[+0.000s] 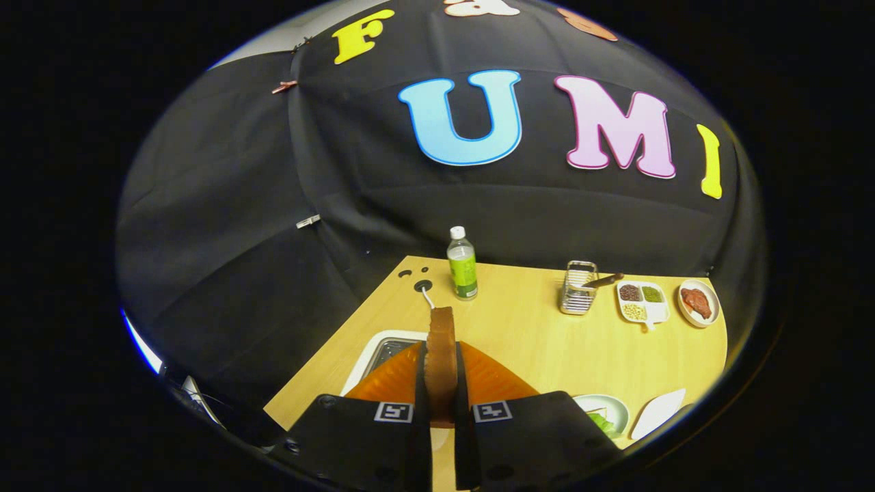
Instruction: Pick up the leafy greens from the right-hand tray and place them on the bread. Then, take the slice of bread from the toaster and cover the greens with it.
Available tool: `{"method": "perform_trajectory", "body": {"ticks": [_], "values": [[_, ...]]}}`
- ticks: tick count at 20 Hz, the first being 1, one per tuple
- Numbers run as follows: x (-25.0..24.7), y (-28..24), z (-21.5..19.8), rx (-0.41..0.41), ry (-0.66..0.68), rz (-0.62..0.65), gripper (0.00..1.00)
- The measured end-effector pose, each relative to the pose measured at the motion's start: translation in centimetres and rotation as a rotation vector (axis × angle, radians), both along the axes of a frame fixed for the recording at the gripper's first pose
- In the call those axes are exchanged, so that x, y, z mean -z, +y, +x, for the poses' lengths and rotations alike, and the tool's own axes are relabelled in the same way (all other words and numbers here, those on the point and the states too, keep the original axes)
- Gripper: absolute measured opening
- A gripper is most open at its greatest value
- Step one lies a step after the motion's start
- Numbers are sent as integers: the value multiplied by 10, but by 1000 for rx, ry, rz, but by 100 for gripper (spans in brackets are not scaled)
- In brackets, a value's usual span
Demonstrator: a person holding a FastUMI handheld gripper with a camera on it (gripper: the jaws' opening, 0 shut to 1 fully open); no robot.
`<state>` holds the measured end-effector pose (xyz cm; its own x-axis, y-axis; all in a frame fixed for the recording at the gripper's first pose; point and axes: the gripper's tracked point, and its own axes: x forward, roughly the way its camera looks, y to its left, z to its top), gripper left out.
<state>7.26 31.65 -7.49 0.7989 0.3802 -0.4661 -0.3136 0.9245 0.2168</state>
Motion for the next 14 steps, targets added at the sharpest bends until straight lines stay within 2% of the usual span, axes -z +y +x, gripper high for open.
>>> {"method": "perform_trajectory", "body": {"ticks": [5, 14], "values": [[19, -57, -2, 56, 43, 35, 17], [91, -137, -8, 110, 199, 94, 17]]}}
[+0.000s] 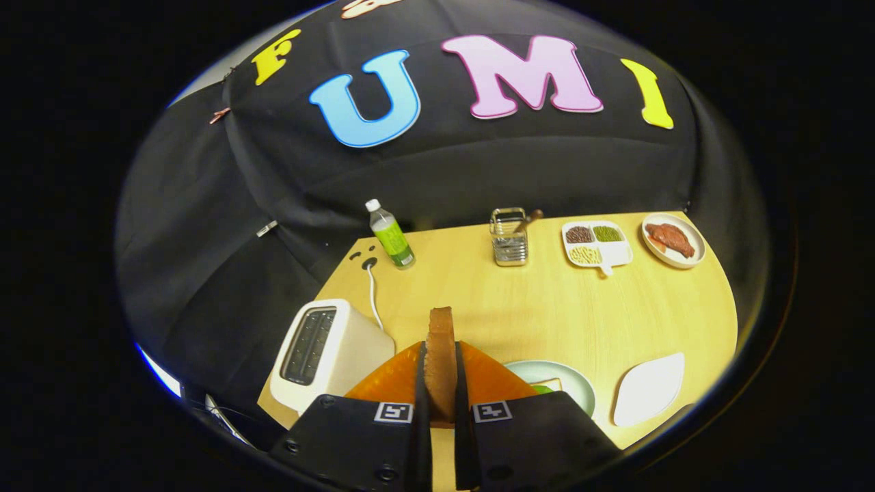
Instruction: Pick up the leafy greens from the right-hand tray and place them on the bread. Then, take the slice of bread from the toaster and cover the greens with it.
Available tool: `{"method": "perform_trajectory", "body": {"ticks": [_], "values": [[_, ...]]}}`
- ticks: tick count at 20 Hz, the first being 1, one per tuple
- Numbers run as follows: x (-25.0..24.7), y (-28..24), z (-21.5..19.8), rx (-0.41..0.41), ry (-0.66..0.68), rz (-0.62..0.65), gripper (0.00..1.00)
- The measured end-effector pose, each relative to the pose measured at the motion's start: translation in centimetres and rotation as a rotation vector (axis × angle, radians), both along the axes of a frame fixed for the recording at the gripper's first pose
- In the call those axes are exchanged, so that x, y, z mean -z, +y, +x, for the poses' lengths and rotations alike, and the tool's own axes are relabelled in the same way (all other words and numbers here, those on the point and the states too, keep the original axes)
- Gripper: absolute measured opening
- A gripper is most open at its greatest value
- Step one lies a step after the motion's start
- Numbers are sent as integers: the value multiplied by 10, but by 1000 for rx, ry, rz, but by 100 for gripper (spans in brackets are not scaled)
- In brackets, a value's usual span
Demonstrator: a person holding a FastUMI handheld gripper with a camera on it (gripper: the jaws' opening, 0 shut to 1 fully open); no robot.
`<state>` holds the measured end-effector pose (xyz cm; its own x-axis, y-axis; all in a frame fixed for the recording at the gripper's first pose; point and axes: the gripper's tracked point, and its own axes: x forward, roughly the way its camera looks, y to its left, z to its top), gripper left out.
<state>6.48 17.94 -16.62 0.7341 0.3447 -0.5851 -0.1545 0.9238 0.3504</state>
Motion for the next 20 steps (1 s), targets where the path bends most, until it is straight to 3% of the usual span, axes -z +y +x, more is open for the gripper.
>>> {"method": "perform_trajectory", "body": {"ticks": [13, 20], "values": [[92, -39, -18, 27, 179, 66, 17], [116, -72, -20, 102, 216, 60, 21]]}}
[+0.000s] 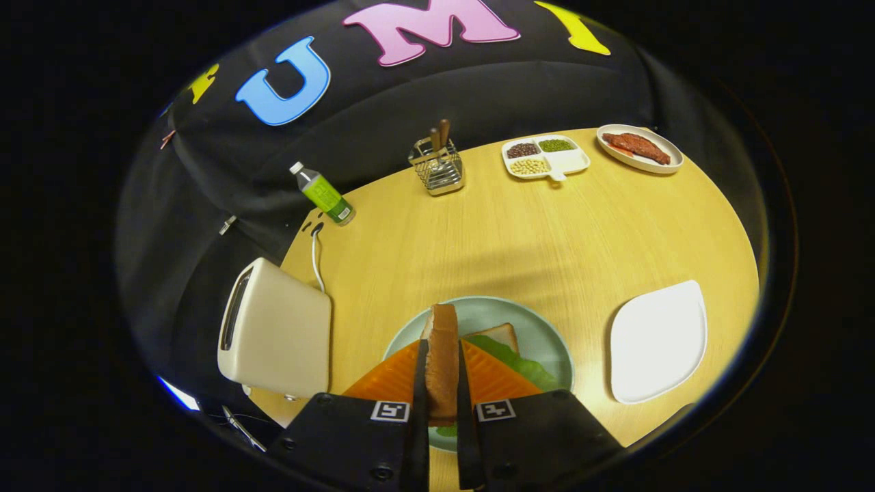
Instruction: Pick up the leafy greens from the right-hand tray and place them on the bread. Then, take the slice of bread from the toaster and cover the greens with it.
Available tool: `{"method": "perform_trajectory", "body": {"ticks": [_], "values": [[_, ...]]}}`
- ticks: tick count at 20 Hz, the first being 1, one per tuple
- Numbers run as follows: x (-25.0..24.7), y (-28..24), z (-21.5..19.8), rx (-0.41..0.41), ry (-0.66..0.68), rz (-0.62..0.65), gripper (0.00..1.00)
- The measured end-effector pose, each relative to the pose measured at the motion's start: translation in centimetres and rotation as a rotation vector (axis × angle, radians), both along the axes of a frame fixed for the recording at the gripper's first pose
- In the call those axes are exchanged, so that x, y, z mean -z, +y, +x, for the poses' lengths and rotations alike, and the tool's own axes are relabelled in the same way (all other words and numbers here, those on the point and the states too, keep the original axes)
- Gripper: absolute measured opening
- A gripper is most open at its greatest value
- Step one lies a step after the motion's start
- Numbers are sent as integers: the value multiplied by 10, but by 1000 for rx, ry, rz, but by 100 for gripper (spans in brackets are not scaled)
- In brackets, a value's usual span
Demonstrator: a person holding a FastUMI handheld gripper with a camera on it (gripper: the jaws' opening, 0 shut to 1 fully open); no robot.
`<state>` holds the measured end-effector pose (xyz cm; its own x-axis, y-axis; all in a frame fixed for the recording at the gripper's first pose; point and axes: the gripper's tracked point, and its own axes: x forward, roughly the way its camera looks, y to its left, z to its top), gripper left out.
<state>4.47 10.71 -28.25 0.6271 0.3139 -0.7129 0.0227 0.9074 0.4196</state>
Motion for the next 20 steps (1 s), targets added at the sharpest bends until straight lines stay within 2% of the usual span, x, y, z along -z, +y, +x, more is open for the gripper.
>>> {"method": "perform_trajectory", "body": {"ticks": [6, 7, 10, 12, 13, 17, 20], "values": [[22, -27, -7, 18, 20, -83, 52], [25, -30, -10, 8, 21, -101, 63], [25, -39, -20, -18, 13, -137, 74], [15, -43, -26, -20, -27, -135, 87], [8, -46, -29, -23, -54, -147, 98], [-28, -82, -36, -31, -203, -233, 99], [-66, -114, -42, -23, -317, -250, 99]]}}
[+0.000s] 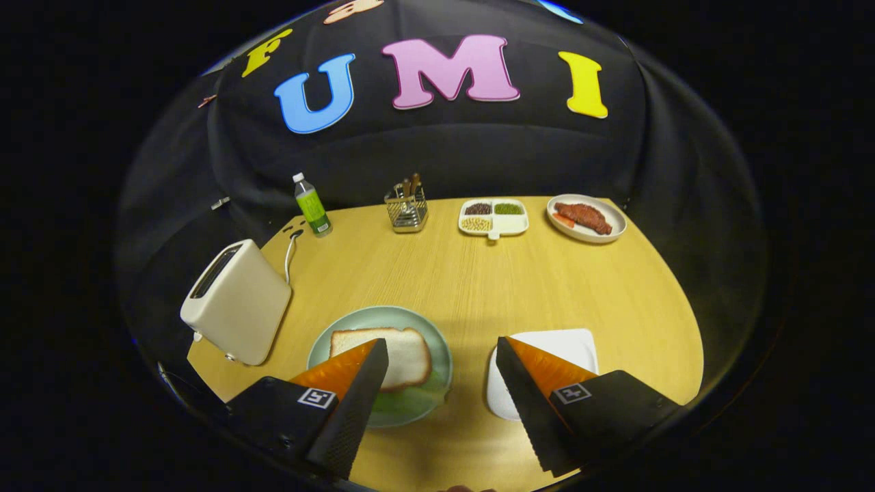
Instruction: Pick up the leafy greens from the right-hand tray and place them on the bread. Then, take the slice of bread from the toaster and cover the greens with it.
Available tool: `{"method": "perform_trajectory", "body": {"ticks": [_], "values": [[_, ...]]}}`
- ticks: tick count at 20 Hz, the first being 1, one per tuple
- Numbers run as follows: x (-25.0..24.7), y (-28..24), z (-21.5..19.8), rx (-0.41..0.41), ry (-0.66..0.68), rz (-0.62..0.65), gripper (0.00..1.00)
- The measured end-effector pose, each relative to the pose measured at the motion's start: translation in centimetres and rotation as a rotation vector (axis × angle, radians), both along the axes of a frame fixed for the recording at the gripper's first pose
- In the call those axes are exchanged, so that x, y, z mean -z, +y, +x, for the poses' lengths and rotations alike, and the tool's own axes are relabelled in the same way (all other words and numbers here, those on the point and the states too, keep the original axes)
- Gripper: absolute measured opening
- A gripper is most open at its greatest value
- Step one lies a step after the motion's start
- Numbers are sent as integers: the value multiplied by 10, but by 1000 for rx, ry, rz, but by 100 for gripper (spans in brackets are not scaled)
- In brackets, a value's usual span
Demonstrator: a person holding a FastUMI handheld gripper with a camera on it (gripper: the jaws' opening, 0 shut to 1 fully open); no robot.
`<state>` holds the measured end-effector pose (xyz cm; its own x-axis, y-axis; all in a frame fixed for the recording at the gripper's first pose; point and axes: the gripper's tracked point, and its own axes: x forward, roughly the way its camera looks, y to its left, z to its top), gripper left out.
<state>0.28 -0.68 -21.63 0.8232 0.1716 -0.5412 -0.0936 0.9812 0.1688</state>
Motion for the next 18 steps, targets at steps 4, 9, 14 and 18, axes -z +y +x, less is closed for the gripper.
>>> {"method": "perform_trajectory", "body": {"ticks": [4, 9, 14, 18], "values": [[-50, -31, -27, -30, -115, 9, 99], [-99, -68, -57, 38, -214, 7, 99], [-140, -79, -87, 150, -329, -78, 98], [-173, -54, -117, 184, -429, -132, 98]]}}
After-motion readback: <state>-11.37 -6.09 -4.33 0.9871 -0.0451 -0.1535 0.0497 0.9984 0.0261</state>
